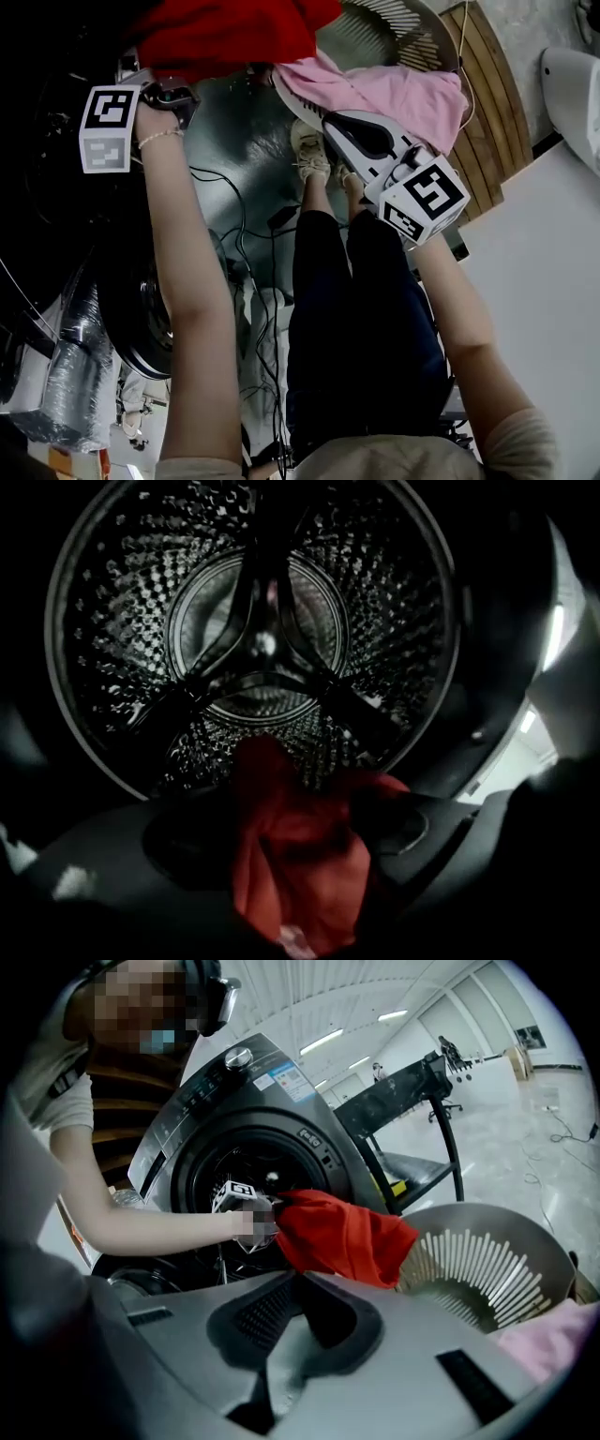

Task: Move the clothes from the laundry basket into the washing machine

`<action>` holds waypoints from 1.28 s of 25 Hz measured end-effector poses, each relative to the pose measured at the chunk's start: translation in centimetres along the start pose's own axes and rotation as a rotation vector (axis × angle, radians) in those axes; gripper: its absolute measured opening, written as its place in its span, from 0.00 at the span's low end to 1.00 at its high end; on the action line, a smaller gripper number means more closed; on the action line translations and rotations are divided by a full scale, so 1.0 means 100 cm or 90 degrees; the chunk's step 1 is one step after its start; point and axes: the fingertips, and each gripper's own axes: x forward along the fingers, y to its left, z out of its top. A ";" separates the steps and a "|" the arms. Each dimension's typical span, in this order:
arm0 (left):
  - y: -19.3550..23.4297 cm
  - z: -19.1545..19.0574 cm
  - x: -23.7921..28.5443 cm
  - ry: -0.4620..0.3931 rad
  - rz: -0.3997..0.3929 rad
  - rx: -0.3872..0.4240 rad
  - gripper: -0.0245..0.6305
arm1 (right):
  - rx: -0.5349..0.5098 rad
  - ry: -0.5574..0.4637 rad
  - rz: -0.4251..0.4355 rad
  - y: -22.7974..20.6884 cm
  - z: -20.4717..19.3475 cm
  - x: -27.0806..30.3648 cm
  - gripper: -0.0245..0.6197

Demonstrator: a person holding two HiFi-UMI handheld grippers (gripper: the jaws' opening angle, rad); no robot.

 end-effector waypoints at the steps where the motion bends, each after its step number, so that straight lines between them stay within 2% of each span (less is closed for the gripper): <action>1: -0.003 -0.002 -0.009 0.000 -0.012 -0.006 0.63 | 0.001 -0.002 -0.002 0.001 0.001 -0.001 0.08; 3: -0.010 -0.013 -0.028 0.006 -0.039 -0.018 0.65 | 0.004 -0.007 -0.007 0.000 0.002 -0.003 0.08; 5: -0.022 -0.038 -0.045 0.038 -0.069 -0.039 0.70 | 0.004 -0.009 -0.006 0.001 0.005 -0.003 0.08; 10: -0.072 -0.142 -0.047 0.217 -0.177 -0.082 0.74 | -0.002 -0.006 -0.008 -0.001 0.009 0.001 0.08; 13: -0.072 -0.169 -0.022 0.246 -0.166 -0.071 0.74 | 0.009 -0.006 -0.013 -0.006 0.009 0.002 0.08; 15: -0.066 -0.168 -0.007 0.240 -0.146 -0.039 0.73 | 0.013 -0.010 -0.017 -0.011 0.009 0.003 0.08; 16: -0.065 -0.165 -0.002 0.236 -0.145 -0.023 0.56 | 0.010 -0.009 -0.018 -0.012 0.009 0.003 0.08; 17: -0.065 -0.161 0.001 0.232 -0.145 -0.009 0.25 | 0.007 -0.007 -0.017 -0.012 0.010 0.003 0.08; 18: -0.064 -0.155 0.001 0.226 -0.143 0.006 0.19 | 0.005 -0.005 -0.016 -0.012 0.010 0.003 0.08; 23: -0.056 -0.105 -0.022 0.146 -0.132 0.125 0.17 | 0.008 -0.006 -0.013 -0.010 0.011 0.003 0.08; 26: -0.030 -0.065 -0.032 0.079 -0.076 0.183 0.17 | 0.009 -0.009 -0.001 -0.006 0.014 0.004 0.08; 28: -0.014 -0.036 -0.025 0.044 -0.042 0.192 0.17 | 0.005 -0.011 0.001 -0.006 0.018 0.003 0.08; 32: -0.014 0.021 -0.010 -0.030 -0.020 0.215 0.17 | 0.003 -0.014 0.000 -0.006 0.017 0.004 0.08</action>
